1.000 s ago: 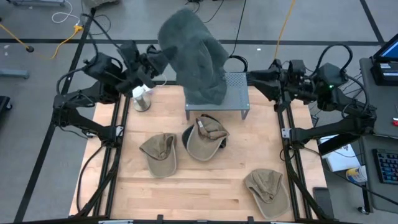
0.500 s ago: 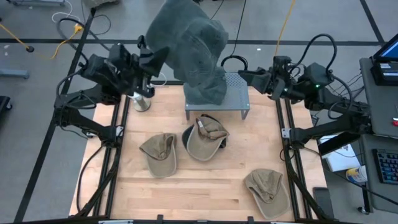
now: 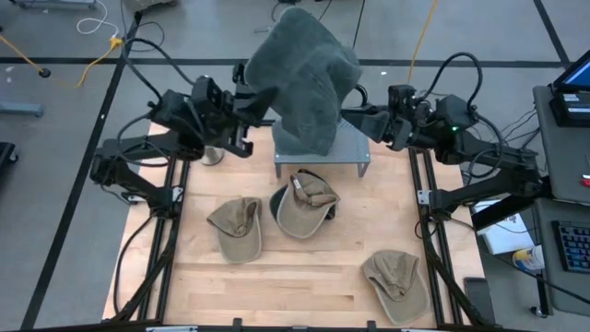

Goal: Pick & Place hat
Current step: Stack the green cap on top of the green cap on the shelf

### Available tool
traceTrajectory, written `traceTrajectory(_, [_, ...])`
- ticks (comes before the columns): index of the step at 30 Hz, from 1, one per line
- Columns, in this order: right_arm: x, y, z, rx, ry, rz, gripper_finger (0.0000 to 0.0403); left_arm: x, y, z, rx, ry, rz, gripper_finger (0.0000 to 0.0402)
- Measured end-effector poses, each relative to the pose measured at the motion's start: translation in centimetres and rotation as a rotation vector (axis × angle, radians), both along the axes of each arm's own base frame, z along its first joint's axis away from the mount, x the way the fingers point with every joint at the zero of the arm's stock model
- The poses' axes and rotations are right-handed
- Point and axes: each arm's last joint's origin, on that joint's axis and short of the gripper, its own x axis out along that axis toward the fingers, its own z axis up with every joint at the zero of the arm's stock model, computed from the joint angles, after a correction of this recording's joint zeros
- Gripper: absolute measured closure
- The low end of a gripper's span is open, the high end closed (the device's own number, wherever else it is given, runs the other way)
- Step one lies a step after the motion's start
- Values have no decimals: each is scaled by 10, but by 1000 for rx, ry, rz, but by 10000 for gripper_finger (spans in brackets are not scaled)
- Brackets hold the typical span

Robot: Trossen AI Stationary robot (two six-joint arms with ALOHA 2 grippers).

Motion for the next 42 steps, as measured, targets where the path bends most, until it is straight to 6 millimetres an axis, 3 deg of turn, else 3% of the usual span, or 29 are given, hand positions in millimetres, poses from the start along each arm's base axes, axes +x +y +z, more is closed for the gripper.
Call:
traceTrajectory(22, [-1, 4, 6, 65, -81, 70, 231, 3, -3, 0, 17, -52, -22, 394])
traceTrajectory(28, [10, 2, -10, 141, -15, 71, 231, 2, -4, 1, 29, -64, -58, 394])
traceTrajectory(36, [10, 3, -23, 163, -235, 158, 231, 5, -6, -2, 25, -24, -93, 394])
traceTrajectory(42, [14, 3, -37, 220, -230, 211, 231, 6, -6, -3, 17, -12, -86, 394])
